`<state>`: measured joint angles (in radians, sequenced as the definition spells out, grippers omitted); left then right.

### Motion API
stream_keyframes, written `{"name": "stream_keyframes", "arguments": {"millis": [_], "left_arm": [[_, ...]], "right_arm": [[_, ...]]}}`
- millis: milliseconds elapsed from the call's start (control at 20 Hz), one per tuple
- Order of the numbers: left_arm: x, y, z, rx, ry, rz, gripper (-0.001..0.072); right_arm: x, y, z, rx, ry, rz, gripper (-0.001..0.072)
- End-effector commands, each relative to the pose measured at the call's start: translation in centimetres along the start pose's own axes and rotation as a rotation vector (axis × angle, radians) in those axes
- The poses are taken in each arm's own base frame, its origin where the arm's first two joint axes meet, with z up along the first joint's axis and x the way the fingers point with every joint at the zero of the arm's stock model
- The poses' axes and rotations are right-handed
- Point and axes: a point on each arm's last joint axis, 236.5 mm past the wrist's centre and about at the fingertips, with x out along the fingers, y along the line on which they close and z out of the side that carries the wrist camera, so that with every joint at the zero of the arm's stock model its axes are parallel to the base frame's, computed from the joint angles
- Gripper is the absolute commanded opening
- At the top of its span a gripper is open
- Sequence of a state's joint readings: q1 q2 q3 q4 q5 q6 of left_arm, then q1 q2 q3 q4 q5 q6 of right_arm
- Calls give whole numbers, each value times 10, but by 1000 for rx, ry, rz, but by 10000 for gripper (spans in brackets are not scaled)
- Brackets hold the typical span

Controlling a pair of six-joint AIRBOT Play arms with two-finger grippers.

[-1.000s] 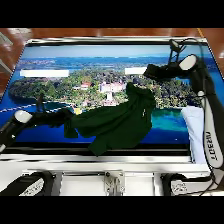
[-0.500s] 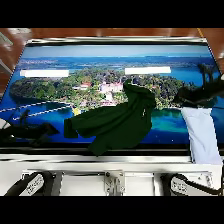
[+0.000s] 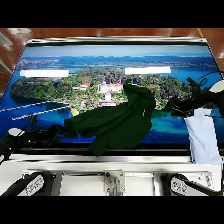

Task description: Fold the shirts.

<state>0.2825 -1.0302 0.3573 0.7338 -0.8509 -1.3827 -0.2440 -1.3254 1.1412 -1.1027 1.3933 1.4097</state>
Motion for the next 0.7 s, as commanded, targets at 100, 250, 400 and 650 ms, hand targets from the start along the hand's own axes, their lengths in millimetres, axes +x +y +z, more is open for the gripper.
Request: {"name": "stream_keyframes", "arguments": {"millis": [100, 250, 400, 650], "left_arm": [[11, 0, 20, -36, -86, 3, 503], [22, -6, 15, -31, -78, -4, 237], [21, -13, 12, 54, -71, -14, 41], [2, -45, 10, 236, -42, -80, 41]], "right_arm": [[12, 5, -6, -71, 26, -59, 586], [26, 0, -23, -42, 79, -53, 693], [58, 9, -72, 46, 220, 48, 692], [119, 57, -135, -5, 332, 139, 692]]}}
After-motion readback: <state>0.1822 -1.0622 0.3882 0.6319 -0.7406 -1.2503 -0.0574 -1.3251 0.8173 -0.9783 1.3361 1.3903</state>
